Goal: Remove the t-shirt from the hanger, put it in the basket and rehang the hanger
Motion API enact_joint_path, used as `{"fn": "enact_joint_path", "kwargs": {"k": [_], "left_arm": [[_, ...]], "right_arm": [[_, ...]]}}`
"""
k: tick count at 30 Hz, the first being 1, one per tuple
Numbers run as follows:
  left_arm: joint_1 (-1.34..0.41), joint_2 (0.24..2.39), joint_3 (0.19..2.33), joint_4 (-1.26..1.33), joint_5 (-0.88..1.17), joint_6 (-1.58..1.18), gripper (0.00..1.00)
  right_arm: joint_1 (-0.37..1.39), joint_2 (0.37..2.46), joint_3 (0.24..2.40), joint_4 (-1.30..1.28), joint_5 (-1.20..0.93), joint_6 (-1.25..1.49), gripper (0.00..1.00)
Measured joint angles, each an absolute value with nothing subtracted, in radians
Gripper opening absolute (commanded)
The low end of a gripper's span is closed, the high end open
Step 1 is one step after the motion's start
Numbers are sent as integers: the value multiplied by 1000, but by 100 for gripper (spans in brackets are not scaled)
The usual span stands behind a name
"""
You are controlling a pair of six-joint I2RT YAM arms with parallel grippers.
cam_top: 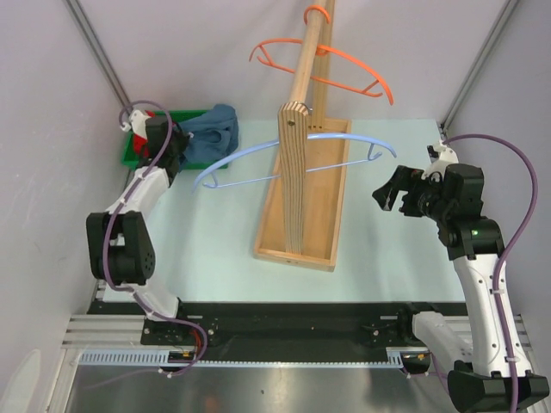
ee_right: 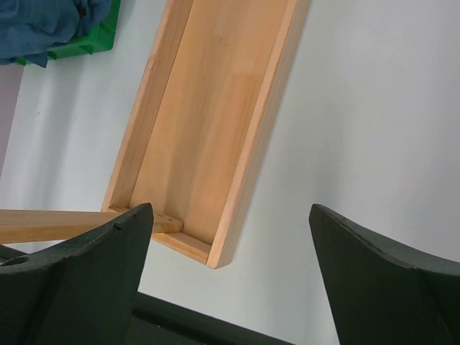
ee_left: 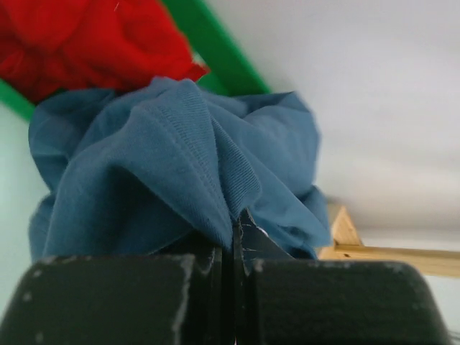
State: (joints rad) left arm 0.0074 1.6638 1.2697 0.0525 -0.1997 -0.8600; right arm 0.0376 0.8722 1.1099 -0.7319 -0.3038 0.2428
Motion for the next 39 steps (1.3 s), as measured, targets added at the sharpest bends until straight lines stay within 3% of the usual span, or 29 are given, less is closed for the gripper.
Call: {"fn": "enact_joint_path", "kwargs": {"k": [6,11,18,22,29,32,35,39], "left_arm": [[12,1879,1392,10,-160,-989,0],[37,2144,1626,4,6,-1112,0],[130,2322,1813,-36,135,-1230,0],[164,2360,1923,-146,129,-1216,0],[177,2307,1880,-259,-16,-1113,0],[185,2297,1879,-285,-47,-1071,9],[197,2290,1879,-299,-49,-1033,36],[210,2264,1853,-297,-40,-991,63]], "right_arm": [[38,877,1110,-733,-303,242,95],[44,887,1110,-739,-295,242,94],[49,890,1114,-756,-276,242,95],[52,890,1118,-759,-274,243,94],[71,891,1119,-759,-277,262,94],[80,891,1122,-759,-276,262,94],[85,890,1124,-760,-274,262,94],[88,889,1124,-767,-267,262,94]]}}
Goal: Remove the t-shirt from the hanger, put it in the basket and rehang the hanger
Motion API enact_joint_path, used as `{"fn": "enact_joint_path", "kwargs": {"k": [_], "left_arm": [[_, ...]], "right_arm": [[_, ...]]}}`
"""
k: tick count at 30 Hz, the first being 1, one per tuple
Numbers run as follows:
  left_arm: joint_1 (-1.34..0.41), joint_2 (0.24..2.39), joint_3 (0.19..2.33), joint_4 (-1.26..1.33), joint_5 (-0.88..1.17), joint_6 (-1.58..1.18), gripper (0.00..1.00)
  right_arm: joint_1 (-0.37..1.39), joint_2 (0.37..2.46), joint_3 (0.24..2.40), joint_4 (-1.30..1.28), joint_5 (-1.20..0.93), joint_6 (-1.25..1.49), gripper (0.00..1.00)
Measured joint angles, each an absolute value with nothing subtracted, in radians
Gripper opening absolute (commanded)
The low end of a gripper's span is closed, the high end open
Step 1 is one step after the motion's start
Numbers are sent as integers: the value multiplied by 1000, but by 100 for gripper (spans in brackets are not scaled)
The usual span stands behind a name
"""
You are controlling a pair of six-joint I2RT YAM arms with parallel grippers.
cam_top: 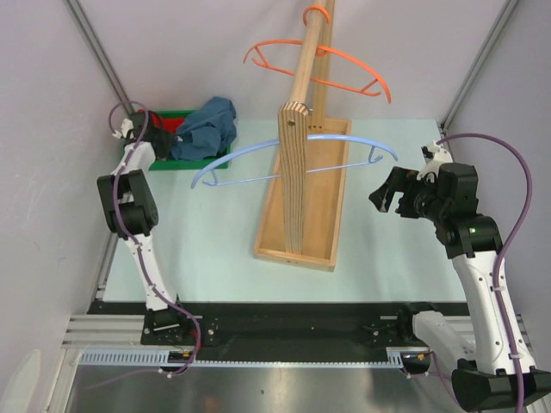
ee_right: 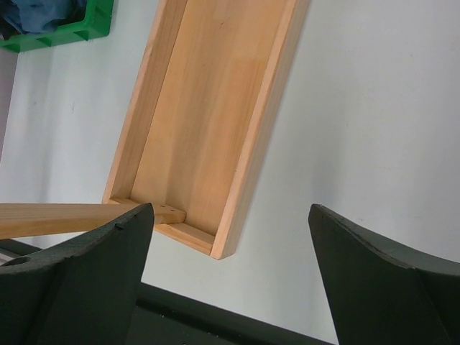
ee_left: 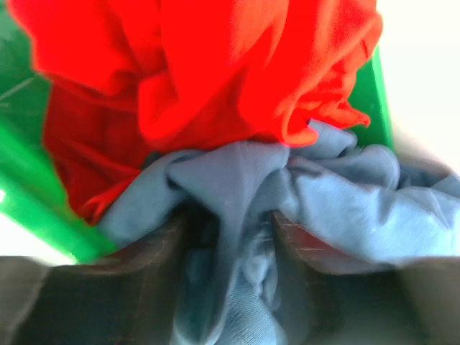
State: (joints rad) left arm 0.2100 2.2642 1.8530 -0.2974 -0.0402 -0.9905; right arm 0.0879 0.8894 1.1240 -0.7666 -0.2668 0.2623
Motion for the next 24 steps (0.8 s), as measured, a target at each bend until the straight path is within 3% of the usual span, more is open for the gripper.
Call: {"fn": "enact_joint_path", "kwargs": {"k": [4,8,9,12,13,16,20,24], "left_arm": [[213,2185,1769,-298,-33,-967,80],[213,2078,1704,-298,-25,-958,79],[213,2055,1694,-296,-22,-958,75],[213,1967,1615,-228,29,-963,50],[210,1943,1584,-191,52,-966,31],[200,1918,1528,-68,149,-982,11],[149,2003,1542,110,288,-1022,1],[65,2161,1647,187,378,-1059,0]], "right_arm": [[89,884,1120,-767,-266,263,94],[90,875,1106,-767,-265,270,94],[91,875,1103,-767,-265,272,94],[91,872,1092,-767,-260,277,94],[91,871,1088,-767,-258,278,94],[93,868,1079,-767,-258,282,94],[97,866,1077,-767,-250,286,94],[97,864,1077,-768,-242,287,94]]}}
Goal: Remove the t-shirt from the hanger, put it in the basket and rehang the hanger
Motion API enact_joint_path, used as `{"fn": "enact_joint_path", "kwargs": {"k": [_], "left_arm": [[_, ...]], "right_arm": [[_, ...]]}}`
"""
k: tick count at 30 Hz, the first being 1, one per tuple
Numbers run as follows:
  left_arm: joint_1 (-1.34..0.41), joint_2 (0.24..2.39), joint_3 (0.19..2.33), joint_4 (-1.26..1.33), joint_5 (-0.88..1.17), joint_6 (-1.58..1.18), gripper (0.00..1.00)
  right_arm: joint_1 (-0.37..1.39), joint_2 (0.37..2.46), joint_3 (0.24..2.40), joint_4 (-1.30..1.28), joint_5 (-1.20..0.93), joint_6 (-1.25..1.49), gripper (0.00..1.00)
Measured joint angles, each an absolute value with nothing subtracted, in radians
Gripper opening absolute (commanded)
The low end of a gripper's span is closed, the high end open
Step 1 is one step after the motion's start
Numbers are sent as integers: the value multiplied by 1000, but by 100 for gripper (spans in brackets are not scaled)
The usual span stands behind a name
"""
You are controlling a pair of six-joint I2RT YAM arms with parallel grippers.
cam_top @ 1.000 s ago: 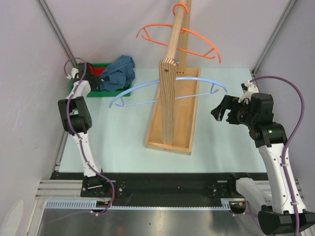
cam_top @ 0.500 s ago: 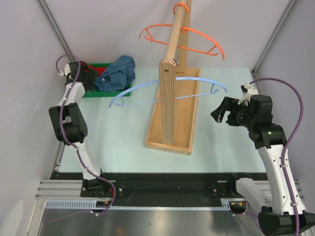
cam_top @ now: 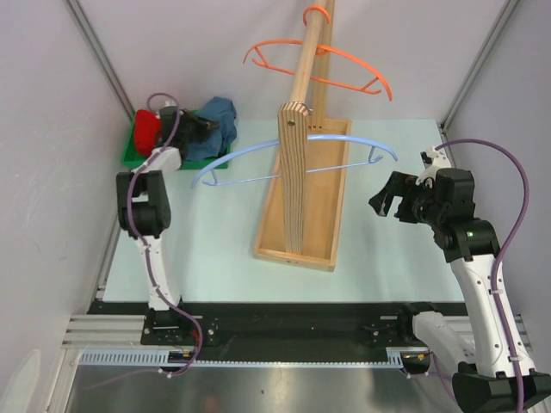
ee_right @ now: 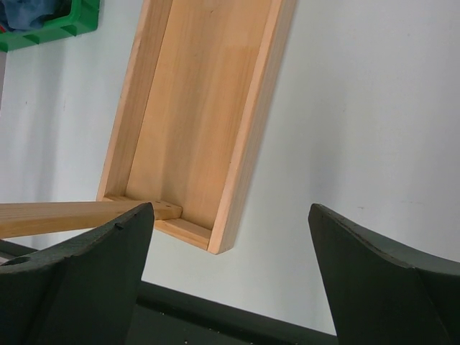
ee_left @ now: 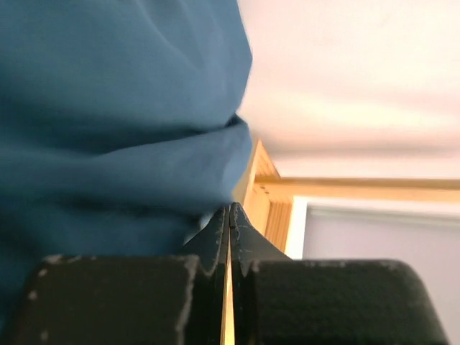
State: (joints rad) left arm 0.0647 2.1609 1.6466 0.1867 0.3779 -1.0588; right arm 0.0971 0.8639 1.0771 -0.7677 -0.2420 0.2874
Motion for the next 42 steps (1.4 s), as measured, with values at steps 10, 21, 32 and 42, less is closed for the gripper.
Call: {"fn": "enact_joint_path", "kwargs": {"k": [10,21,32,42], "left_arm": [[0,2324,1765,38,271,-1126,0],[207,2366,1885,-237,138,-1107,0],[220,2321,1817,-226,196,-1069,13],[178,2028,1535,-123,286,-1073,62]], "right_arm": [[101,856,1077,-793,-222,287,94],[102,832,1077,-796,-217,288,94],[113,830,1077,-795,-219,305,94],[118,809,1076,-795,-218,308,94]]}}
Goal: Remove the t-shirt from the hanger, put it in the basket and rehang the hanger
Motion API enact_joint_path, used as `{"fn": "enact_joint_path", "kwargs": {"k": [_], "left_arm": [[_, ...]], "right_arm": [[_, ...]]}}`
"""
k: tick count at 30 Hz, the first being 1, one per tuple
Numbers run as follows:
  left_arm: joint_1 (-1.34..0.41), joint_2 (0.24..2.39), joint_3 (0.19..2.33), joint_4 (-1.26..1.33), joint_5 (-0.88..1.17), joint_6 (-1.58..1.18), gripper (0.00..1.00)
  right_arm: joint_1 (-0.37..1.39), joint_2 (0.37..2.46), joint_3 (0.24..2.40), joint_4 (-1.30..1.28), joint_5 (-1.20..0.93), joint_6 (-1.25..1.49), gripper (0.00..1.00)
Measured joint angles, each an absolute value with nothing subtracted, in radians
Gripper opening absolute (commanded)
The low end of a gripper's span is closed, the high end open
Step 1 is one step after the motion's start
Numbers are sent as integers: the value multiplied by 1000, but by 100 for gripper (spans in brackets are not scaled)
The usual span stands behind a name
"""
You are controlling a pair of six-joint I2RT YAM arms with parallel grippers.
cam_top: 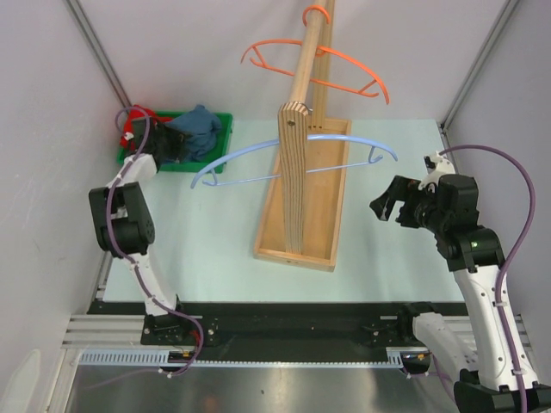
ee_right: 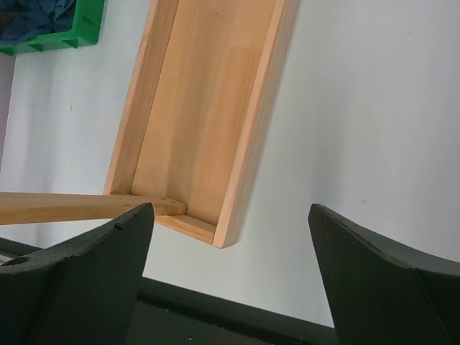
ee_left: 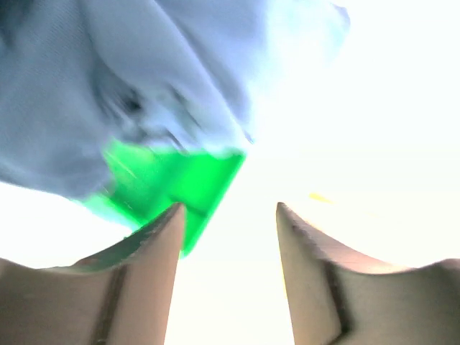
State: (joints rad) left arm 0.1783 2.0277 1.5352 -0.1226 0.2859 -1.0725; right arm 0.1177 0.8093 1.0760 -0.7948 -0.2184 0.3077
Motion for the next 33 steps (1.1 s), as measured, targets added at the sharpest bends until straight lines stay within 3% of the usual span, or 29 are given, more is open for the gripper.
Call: {"fn": "enact_joint_path", "kwargs": {"k": [12,20,24,33], "left_arm": [[64,1581,1146,9,366,-1048,68],[-346,1306,920,-9,338,-836,69],[-473,1128,695,21,300,-753,69],[-533,592,188,154,245,-740,72]], "right_arm": [[123,764,963,-749,-251,374,96],[123,751,797,-647,-306,467,100],[123,736,674,-529,-377,545,99],[142,598,292,-122,-511,773,100]]}}
